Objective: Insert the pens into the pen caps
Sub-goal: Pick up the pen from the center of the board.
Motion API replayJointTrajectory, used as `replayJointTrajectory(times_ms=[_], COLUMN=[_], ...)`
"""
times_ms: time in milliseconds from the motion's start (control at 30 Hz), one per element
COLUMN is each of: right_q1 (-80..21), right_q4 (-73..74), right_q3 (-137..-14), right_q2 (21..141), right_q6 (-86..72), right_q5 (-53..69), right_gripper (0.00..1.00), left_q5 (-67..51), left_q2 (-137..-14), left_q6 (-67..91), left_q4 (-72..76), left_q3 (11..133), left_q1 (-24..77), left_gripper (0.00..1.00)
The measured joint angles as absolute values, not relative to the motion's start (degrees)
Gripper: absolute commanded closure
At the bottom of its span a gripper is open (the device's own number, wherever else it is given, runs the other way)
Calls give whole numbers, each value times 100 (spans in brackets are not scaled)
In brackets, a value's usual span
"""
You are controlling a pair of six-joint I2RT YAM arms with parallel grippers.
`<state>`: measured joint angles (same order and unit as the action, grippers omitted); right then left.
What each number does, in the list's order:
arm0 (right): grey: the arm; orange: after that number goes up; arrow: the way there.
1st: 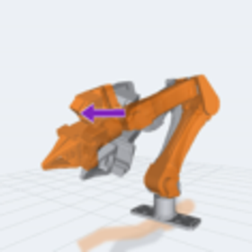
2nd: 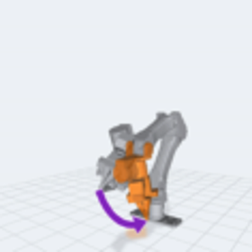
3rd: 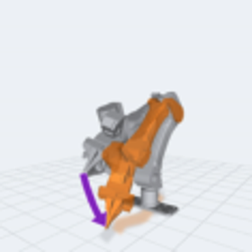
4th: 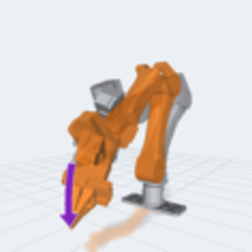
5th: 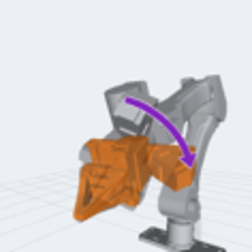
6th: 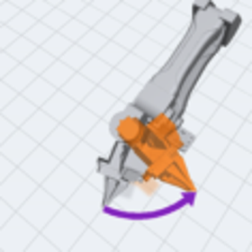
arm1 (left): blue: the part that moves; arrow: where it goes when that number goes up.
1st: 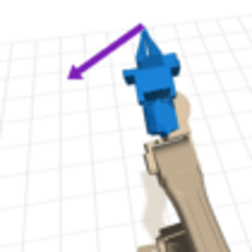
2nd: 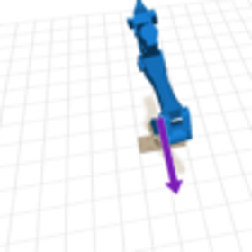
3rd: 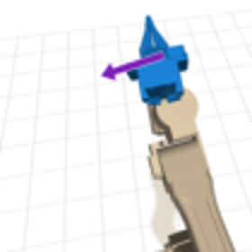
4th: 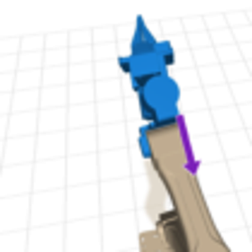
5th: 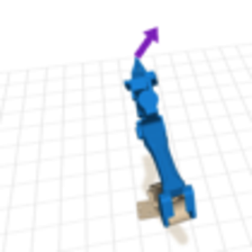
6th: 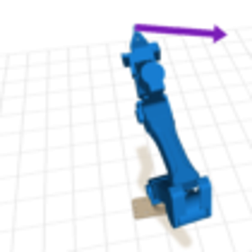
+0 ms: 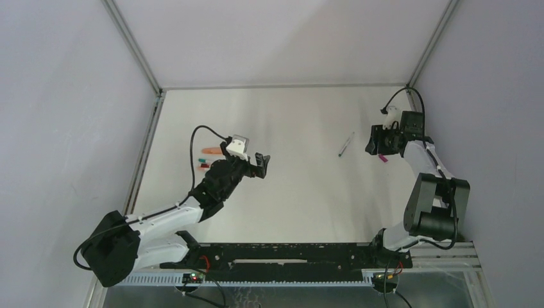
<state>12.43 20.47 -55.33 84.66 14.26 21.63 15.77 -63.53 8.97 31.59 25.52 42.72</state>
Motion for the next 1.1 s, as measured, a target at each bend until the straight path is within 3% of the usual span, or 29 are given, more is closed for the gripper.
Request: replayJointTrajectory(times_ms=[200,400,700,1000,1100], right_q1=[1135,580,-1424,-1146,-1033], right_q4=[2095,1693,1527,1767,1846], right_q3=[-5634,-5697,-6648,-6888,-7039], right_q2=[8794,9089,10331,10457,10586], right_q6=[1205,506,-119,-469,-539], right_q5=[2209,1245,-838,-1066,-1031], right_gripper=[36,33,41,47,57], left_q5=[1645,1669,1658,1658,1658], left_q2=[-6453,-6453,-6486,-6488,-6495], left_q6=[851,849,849,843,843], left_q4=[3081,3074,3072,3068,3068], left_q3=[2552,2552,2558,2561,2561], left_q1=[4338,4340,4340,4340,4340], left_gripper=[0,0,0,0,0])
